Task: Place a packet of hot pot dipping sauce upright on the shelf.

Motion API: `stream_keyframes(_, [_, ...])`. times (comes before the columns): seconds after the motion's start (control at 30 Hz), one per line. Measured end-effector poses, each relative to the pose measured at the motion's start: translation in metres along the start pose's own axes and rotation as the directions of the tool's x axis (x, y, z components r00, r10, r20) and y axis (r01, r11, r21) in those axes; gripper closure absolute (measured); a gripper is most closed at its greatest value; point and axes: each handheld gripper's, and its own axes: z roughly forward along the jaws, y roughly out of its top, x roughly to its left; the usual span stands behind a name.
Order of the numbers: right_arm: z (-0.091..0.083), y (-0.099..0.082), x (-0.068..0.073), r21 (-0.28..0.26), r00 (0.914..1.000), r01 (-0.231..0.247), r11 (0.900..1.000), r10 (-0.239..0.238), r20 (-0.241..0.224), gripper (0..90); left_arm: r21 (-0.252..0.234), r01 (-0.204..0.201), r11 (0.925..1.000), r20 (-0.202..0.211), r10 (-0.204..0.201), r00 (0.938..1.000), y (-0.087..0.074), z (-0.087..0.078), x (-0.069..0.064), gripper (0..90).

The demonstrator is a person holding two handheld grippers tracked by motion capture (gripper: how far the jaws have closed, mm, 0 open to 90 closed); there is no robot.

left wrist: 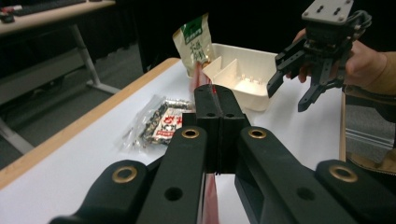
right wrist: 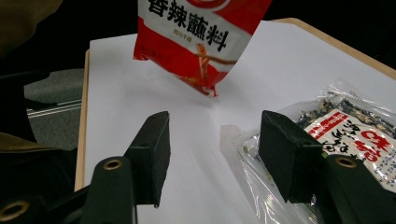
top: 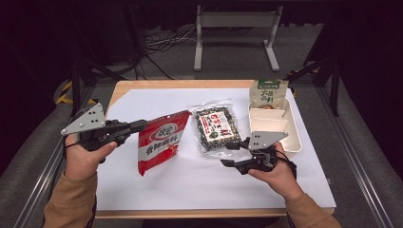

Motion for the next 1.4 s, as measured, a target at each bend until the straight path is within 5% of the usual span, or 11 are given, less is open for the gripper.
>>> stream_keyframes(0.13, [-0.001,-0.001,-0.003,-0.001,0.9999,-0.008,1.0,0.008,0.009,42.8,-0.02,-0.004,0.9998,0.009,0.004,1.0,0.004,0.004,-0.003,90.0])
stream_keyframes(0.4, [0.001,0.0,0.001,-0.008,0.9999,-0.014,0.9999,0.014,0.01,38.1,-0.031,-0.007,0.9995,0.091,0.009,0.9958,0.01,0.018,-0.015,90.0])
stream_keyframes(0.6, [0.006,-0.002,0.003,-0.007,0.9998,-0.02,0.9998,0.02,-0.004,35.2,-0.055,-0.028,0.9981,0.167,0.037,0.9852,0.018,0.029,-0.031,90.0])
stream_keyframes(0.83, [0.016,-0.004,0.012,-0.059,0.9947,0.028,0.9979,-0.034,-0.098,35.1,-0.058,-0.045,0.9973,0.249,0.058,0.9668,0.026,0.047,-0.041,90.0])
stream_keyframes(1.0, [0.02,-0.002,0.011,-0.107,0.992,0.038,0.9936,-0.051,-0.115,37.0,-0.064,-0.043,0.9971,0.27,0.058,0.9611,0.028,0.059,-0.046,90.0])
stream_keyframes(1.13, [0.023,-0.005,0.005,-0.136,0.9914,0.002,0.9907,-0.02,-0.129,38.4,-0.074,-0.033,0.9967,0.271,0.052,0.9612,0.028,0.066,-0.047,90.0])
stream_keyframes(1.4, [0.032,-0.012,0.0,-0.11,0.9903,-0.025,0.9937,0.01,-0.139,52.3,-0.062,-0.021,0.9979,0.274,0.037,0.9611,0.026,0.074,-0.046,90.0])
